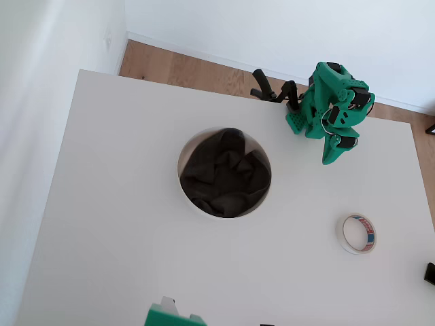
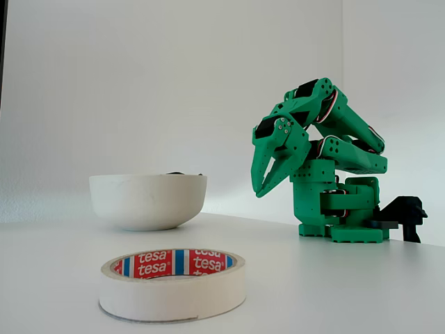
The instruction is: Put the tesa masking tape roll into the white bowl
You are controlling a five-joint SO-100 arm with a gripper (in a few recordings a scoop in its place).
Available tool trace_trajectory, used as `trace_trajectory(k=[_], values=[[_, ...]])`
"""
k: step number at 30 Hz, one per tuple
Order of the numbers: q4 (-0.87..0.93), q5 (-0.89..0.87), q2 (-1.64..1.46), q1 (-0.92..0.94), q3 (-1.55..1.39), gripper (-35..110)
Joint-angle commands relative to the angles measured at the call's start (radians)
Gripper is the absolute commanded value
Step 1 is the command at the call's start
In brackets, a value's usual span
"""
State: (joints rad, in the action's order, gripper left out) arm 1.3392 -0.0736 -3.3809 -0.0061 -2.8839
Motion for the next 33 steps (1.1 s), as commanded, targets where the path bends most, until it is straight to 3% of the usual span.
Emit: trace_trajectory(k=[1, 8, 13, 16, 23, 33], values=[[-0.086, -0.002, 0.058, 0.055, 0.120, -8], [-0.281, -0.031, 0.890, 0.041, 0.532, -8], [-0.344, -0.071, 1.227, -0.054, 0.746, -8], [-0.341, -0.103, 1.382, -0.104, 0.870, -2], [-0.279, -0.141, 1.671, -0.207, 1.164, -4], [-0.245, -0.167, 1.842, -0.308, 1.378, 8]])
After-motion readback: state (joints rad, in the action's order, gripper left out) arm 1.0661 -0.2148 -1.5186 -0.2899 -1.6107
